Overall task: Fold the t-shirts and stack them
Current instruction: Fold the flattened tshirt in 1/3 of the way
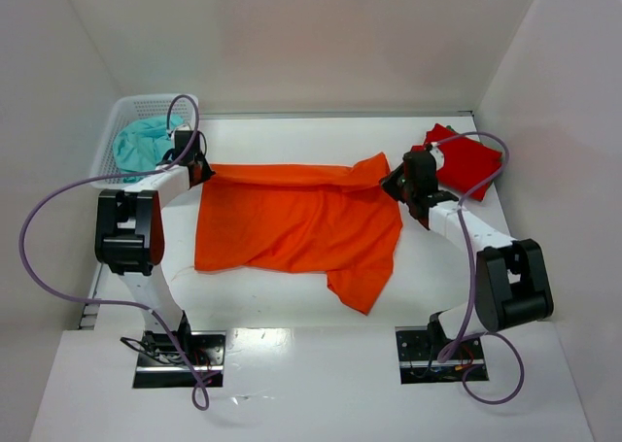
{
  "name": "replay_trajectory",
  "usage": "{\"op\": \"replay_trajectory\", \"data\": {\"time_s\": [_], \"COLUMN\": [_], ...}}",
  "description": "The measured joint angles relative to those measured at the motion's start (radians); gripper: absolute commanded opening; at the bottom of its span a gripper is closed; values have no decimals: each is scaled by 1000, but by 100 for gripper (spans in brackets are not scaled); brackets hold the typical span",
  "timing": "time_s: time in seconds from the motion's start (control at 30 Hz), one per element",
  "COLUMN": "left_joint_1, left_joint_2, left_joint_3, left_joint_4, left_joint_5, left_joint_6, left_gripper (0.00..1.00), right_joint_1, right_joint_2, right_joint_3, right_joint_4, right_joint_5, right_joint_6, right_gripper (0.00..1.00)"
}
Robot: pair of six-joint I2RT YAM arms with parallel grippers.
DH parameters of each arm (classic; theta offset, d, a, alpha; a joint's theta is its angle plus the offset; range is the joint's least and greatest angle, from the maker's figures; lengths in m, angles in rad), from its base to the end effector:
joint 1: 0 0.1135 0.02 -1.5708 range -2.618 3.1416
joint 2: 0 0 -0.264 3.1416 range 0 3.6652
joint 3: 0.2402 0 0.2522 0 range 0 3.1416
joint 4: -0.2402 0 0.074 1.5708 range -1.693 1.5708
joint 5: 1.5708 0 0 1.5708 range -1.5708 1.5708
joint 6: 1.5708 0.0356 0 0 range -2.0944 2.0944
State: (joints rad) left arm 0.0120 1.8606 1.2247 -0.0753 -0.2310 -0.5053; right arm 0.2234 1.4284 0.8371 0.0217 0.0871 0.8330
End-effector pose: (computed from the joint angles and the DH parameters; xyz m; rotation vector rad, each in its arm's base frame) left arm 0.4103 0.0131 0.1984 -0.6930 2.1504 0.0013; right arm 0.3045 0.0660 0.2291 0.7049 2.0672 0.5198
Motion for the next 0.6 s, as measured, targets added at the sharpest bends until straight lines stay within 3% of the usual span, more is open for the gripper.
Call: {"op": "replay_trajectory", "data": {"time_s": [0.6], "left_joint_1": [0], "left_joint_2": [-13], "left_joint_3": [-40], "left_joint_4": [-23], "left_joint_5": [-18], "left_joint_6": [-26], "left_gripper": [0], "right_joint_1": [2], "right_joint_2": [144], "right_joint_3": [-28], "right_joint_4": [-21], "right_joint_5": [33], "right_joint_6": [7], "right_gripper": [0]}}
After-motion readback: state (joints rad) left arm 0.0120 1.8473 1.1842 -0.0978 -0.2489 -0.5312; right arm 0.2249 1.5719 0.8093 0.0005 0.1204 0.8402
